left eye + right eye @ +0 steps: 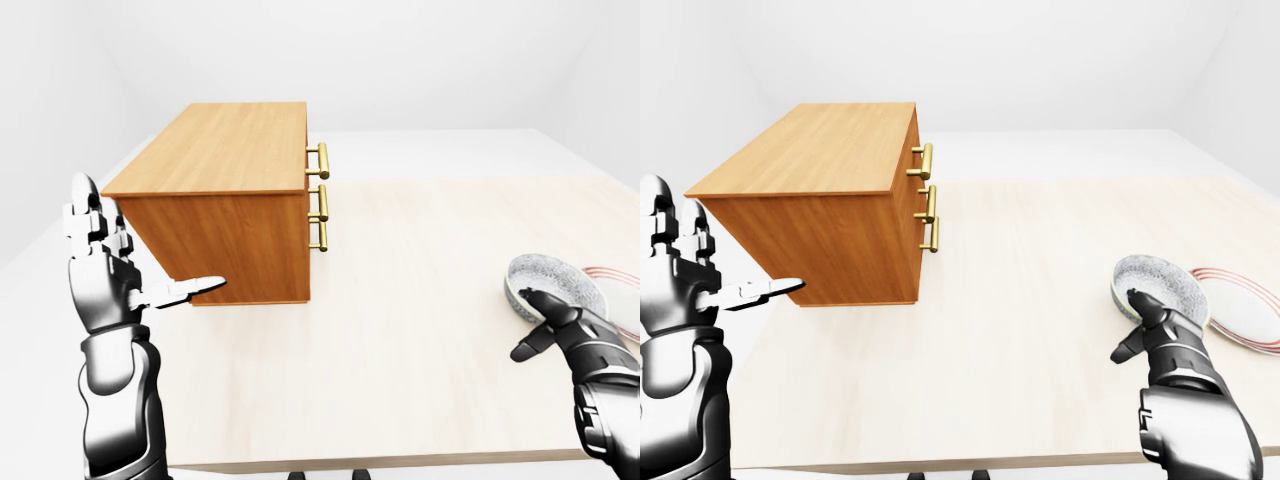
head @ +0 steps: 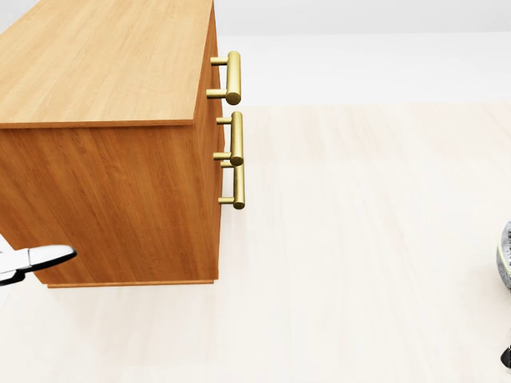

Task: Put the bowl on top of the cabinet.

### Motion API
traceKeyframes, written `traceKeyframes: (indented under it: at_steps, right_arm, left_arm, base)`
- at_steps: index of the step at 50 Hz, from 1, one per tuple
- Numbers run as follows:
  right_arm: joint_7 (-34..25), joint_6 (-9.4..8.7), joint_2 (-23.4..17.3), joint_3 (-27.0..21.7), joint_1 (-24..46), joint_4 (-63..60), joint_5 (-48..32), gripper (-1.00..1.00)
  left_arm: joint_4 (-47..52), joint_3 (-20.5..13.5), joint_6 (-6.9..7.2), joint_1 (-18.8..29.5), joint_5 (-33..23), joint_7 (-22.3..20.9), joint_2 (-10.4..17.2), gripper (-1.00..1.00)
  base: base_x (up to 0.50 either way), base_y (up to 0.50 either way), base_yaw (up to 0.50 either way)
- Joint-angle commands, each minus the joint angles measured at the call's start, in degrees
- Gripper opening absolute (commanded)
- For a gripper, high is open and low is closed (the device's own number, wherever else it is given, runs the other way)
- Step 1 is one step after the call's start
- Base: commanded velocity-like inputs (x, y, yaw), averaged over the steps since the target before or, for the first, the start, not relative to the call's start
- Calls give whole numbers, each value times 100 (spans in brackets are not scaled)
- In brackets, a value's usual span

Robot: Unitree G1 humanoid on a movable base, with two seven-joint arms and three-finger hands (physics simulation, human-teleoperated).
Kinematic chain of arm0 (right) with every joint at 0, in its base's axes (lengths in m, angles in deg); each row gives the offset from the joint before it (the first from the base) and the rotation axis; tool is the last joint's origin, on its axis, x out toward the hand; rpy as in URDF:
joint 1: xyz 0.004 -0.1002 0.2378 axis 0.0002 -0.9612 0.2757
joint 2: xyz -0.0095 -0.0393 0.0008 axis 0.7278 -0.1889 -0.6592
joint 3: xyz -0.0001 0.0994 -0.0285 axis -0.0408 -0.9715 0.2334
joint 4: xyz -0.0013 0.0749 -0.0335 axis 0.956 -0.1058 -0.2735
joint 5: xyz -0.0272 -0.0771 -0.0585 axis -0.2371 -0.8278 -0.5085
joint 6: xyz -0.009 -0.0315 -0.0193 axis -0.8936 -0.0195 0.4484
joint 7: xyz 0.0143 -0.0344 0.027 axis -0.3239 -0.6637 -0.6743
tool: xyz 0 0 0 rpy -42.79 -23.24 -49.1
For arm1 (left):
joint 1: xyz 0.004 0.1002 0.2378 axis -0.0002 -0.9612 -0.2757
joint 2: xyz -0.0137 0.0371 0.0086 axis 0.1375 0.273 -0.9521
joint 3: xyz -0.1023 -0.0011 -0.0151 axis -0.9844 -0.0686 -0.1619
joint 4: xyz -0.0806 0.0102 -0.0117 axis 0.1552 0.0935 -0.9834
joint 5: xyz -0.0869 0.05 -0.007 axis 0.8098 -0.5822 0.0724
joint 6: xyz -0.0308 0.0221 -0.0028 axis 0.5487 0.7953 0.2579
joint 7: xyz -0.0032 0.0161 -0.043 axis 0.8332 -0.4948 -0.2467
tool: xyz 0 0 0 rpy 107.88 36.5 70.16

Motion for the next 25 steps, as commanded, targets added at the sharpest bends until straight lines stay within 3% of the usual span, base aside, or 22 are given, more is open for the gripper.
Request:
traceKeyframes:
  at_steps: [1, 25]
  right_arm:
    - [84, 0, 65, -76, -249, 51, 280, -100]
    - [62, 0, 19, -64, -273, 49, 353, -100]
  left_arm:
    - [65, -45, 0, -12, 277, -132, -40, 100]
    - [121, -34, 0, -10, 264, -134, -43, 100]
  base:
    - [0, 0, 0]
    - [0, 0, 0]
